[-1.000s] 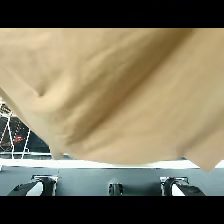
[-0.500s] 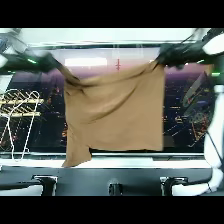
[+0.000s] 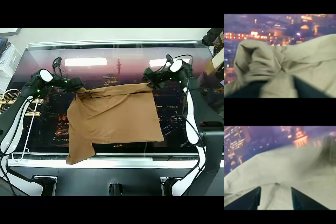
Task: Fold the clothes and pants, and hang the long-sleeved shirts on hangers.
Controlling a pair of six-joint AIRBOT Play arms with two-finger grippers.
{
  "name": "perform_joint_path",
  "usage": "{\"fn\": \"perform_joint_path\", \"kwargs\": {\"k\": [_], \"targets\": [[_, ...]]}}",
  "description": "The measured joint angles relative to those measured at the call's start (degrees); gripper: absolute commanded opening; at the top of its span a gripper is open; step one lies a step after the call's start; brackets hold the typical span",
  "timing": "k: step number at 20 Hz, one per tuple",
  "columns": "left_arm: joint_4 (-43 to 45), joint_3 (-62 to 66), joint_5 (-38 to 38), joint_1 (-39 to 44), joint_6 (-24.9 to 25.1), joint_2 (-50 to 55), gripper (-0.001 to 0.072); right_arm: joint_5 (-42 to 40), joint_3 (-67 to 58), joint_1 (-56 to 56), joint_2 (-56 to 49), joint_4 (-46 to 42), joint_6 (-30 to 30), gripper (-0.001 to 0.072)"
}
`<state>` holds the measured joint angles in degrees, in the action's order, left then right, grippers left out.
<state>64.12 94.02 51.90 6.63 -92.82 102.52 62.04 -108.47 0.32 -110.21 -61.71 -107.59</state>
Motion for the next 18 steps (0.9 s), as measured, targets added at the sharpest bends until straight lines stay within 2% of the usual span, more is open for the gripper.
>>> {"fn": "perform_joint_path", "kwargs": {"k": [2,7,10,14,18], "targets": [[0.3,0.9,1.3,-1.8,0.2,-0.3,0.0561,3.7,0.0,-2.9,0.9,2.2,2.7,0.0489],[0.2,2.3,12.3,-10.1,5.8,-4.9,0.0536,21.4,1.7,-13.3,6.0,5.6,17.0,0.0486],[-1.5,-3.1,16.9,-15.5,8.7,-10.0,0.0536,28.5,9.8,-19.7,10.1,5.5,20.7,0.0487],[-2.7,-18.2,18.4,-20.2,11.5,-19.4,0.0537,31.1,28.1,-27.2,16.8,4.9,24.3,0.0487],[-4.3,-32.4,17.9,-21.7,13.2,-26.4,0.0536,28.8,45.4,-30.4,21.3,3.6,28.8,0.0487]]}}
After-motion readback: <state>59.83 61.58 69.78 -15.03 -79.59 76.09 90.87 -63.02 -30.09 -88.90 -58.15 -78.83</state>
